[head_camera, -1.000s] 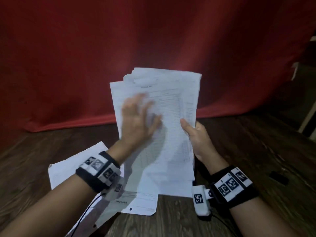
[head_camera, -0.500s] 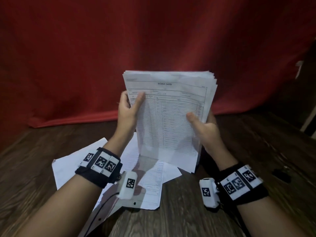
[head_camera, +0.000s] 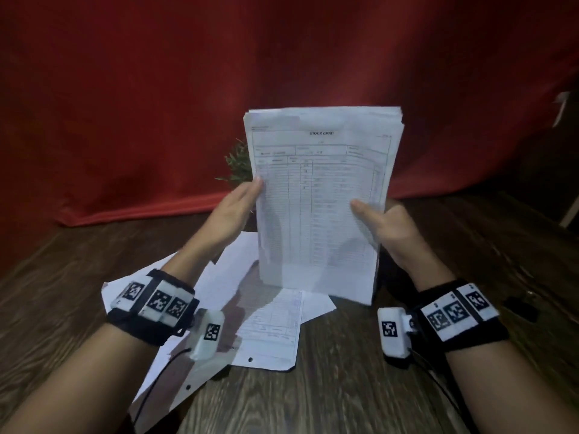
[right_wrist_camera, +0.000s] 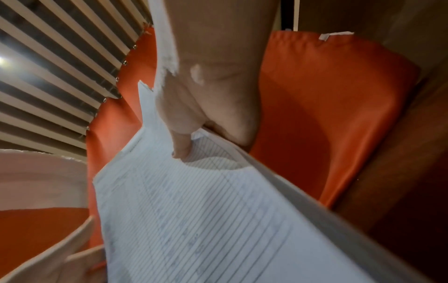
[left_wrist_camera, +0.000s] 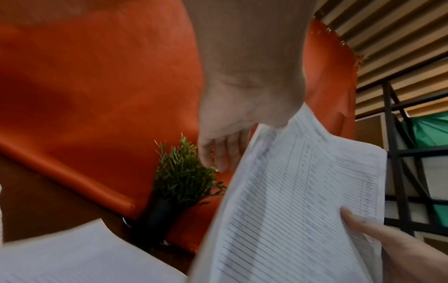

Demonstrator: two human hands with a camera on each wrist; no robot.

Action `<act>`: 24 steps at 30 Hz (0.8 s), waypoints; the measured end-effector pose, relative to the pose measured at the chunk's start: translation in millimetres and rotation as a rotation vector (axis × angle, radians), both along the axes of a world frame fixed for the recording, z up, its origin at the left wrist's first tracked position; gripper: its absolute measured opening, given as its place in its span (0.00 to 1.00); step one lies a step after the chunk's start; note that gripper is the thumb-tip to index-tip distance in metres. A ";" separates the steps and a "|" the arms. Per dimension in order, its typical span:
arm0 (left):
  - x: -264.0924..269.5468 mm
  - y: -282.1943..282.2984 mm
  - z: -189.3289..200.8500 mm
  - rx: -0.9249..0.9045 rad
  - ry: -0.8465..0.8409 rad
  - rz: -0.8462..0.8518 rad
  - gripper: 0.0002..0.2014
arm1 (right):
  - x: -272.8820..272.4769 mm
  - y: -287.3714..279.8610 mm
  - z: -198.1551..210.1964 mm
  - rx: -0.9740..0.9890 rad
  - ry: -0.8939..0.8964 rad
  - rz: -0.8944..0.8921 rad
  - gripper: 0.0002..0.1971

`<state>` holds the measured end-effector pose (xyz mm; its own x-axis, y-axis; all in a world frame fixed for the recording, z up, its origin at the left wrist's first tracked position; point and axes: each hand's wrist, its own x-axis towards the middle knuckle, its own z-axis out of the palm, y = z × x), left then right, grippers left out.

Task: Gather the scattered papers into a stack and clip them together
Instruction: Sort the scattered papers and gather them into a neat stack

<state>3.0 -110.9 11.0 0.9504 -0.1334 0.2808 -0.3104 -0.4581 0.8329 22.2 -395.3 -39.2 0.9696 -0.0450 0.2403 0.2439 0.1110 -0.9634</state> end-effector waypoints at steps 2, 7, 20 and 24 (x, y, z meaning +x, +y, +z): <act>-9.2 18.7 -8.8 0.371 -0.010 0.102 0.33 | 5.7 -7.6 3.7 -0.005 -0.023 -0.112 0.08; -74.0 20.8 -40.3 1.049 0.277 -0.419 0.40 | 14.0 -33.6 15.5 0.007 -0.064 -0.316 0.10; -78.0 -16.4 -71.7 1.204 0.070 -0.325 0.10 | 1.2 -44.5 30.0 0.036 -0.064 -0.426 0.05; -38.3 -10.7 -65.3 0.710 0.354 -0.334 0.11 | -0.4 -38.6 32.2 0.062 -0.080 -0.407 0.03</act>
